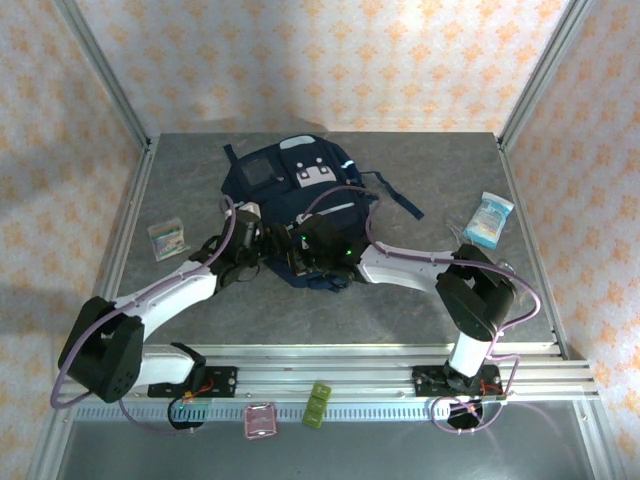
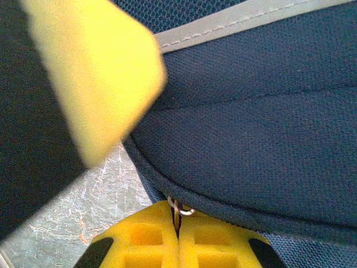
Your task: Pack the student bag
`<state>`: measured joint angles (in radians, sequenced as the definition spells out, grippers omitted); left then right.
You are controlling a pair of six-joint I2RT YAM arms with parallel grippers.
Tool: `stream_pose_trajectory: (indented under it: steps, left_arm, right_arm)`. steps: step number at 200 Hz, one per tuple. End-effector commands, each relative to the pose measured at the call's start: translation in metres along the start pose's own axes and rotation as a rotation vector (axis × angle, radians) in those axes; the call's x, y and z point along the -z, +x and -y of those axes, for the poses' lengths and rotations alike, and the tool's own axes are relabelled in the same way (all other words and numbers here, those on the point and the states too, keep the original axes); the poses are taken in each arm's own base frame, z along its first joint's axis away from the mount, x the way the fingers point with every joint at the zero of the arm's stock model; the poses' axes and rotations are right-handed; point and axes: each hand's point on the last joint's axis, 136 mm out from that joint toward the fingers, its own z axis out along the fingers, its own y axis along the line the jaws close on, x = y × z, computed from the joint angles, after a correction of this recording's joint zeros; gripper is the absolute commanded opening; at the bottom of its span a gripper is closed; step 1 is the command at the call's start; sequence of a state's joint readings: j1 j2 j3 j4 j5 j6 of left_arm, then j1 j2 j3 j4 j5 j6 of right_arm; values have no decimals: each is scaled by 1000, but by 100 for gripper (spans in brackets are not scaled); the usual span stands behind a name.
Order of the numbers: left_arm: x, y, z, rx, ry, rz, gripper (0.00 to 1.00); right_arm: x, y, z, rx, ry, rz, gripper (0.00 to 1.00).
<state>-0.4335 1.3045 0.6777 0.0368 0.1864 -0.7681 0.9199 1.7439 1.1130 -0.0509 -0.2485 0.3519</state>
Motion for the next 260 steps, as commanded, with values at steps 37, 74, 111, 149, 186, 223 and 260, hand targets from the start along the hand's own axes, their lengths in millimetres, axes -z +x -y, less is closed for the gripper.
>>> stream_pose_trajectory:
  steps: [37,74,111,149,186,223,260]
  left_arm:
    - [-19,-14,14,-14,0,20,0]
    - [-11,-23,6,-32,-22,37,0]
    - [-4,-29,-6,-41,-41,48,0]
    - [-7,-38,-2,-67,-35,51,0]
    - [-12,-61,11,-122,-38,71,0]
    - [-13,-93,8,-165,-74,117,0]
    - [-10,-128,6,-133,-99,179,20]
  right_arm:
    - [10,-20,-2,-6,16,59,0]
    - [25,-12,55,-73,117,52,0]
    - [54,-6,123,-111,284,77,0]
    - [72,-1,158,-134,363,92,0]
    - [68,16,137,-111,289,52,0]
    - [61,24,93,-71,197,32,0]
    - [46,2,44,-67,51,74,0]
